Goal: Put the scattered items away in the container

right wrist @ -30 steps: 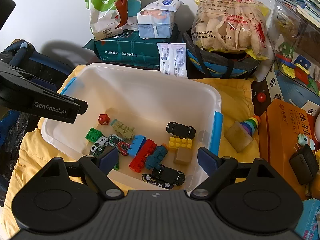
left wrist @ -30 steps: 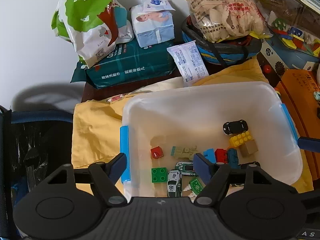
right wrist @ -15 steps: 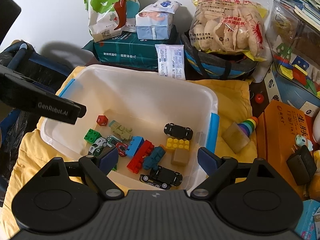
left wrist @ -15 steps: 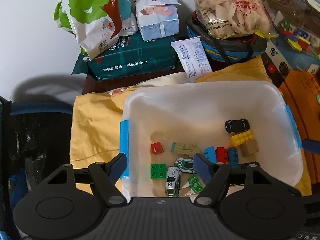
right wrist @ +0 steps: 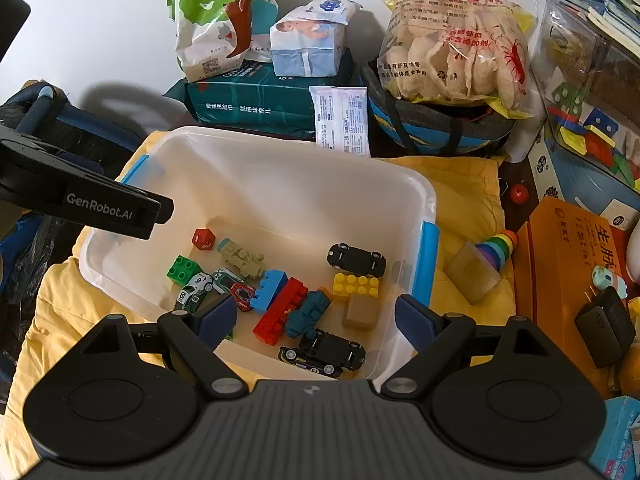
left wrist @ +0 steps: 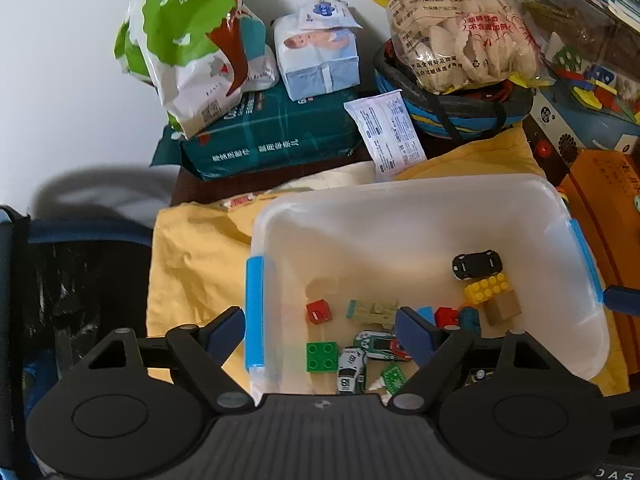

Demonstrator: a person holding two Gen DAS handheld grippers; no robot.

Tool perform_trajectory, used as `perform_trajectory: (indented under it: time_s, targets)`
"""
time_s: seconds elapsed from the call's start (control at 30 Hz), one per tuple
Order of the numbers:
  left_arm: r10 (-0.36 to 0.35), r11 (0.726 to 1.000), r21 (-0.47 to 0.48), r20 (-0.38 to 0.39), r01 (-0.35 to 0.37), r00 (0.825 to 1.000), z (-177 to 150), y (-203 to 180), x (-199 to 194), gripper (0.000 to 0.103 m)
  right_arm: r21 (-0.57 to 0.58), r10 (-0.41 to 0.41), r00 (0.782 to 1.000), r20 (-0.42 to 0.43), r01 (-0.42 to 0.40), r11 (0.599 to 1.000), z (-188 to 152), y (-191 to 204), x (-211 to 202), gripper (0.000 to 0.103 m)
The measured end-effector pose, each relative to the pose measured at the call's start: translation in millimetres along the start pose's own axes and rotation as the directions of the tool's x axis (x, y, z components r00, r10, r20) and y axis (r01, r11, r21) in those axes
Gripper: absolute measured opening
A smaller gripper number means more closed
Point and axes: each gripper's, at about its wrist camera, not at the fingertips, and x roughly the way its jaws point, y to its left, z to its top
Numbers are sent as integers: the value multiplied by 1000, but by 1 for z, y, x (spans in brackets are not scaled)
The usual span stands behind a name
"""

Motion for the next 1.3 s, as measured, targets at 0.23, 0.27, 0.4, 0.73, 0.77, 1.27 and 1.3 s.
perform_trajectory:
  time_s: [0.23, 0.27, 0.4, 0.73, 0.77, 1.27, 1.3]
  targets:
    - [-7, 1000, -14, 6, 7, 1000, 2, 0, -2, 85, 0, 4, 1000, -1, -4, 1000, 0, 1, 0, 89]
    - [-18, 999, -34, -4, 18, 1000, 3, 2, 0, 85, 0, 3, 1000, -1, -3, 1000, 0, 1, 0, 89]
    - [-37, 996, -80, -8, 37, 999, 1, 10, 2, 81, 1, 0, 1000, -1, 0, 1000, 0, -1, 0, 89]
    - [11, 1000, -19, 31, -11, 999, 2, 7, -4, 81, -3, 3, 1000, 0, -3, 1000, 2, 0, 1, 89]
    - [19, 1000, -11, 42, -18, 999, 2, 6, -5, 81, -3, 4, 1000, 0, -4, 1000, 2, 0, 1, 89]
    - [62, 997, 33, 115, -67, 991, -6, -1, -15, 82, -15, -1, 1000, 1, 1, 1000, -2, 3, -2, 89]
    - [66, 997, 32, 116, -70, 991, -6, -2, -15, 82, -18, -1, 1000, 3, 1, 1000, -2, 3, -3, 89]
